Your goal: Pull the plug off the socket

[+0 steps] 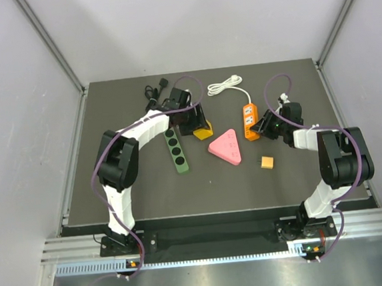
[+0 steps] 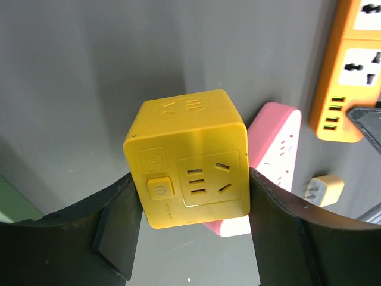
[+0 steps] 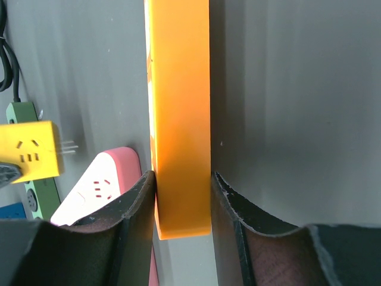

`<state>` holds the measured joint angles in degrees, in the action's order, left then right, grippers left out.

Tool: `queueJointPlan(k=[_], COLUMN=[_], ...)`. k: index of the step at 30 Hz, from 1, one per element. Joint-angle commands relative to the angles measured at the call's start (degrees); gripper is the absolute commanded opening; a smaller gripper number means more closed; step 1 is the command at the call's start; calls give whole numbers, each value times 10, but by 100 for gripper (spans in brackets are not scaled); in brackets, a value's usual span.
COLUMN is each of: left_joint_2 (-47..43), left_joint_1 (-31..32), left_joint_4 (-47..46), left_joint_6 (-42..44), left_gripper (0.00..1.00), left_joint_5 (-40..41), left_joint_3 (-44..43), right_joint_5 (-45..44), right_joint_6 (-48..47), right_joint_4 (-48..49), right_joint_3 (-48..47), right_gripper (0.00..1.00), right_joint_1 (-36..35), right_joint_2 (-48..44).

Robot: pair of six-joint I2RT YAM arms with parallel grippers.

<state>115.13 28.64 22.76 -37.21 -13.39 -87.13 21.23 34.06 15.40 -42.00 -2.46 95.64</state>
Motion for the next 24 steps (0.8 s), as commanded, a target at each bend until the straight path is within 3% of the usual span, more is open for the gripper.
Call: queueJointPlan(k=[1, 9, 17, 20, 21, 24], left_joint_2=[-10, 11, 33, 59, 70, 79], left_joint_1=[-5, -5, -6, -7, -7, -7], left_joint_4=[-33, 8, 24, 57, 67, 91], left_joint_6=[11, 21, 34, 43, 46, 56], left_gripper=[23, 18, 36, 46, 59, 82], left_joint_5=[-11, 32, 42, 46, 49, 56], left_joint_3=[3, -44, -80, -119, -129, -164], right_joint_5=[-16, -18, -13, -19, -22, -27], right_joint_6=[-23, -28, -26, -30, -31, -33], right_joint_4=[-16, -20, -19, -27, -32, -37], right_joint_3=[9, 10, 7, 3, 3, 0], right_gripper=[0, 0, 0, 0, 0, 0], right_joint_1=[1, 1, -1, 0, 0, 0], right_joint_2=[-4, -7, 2, -1, -2, -1])
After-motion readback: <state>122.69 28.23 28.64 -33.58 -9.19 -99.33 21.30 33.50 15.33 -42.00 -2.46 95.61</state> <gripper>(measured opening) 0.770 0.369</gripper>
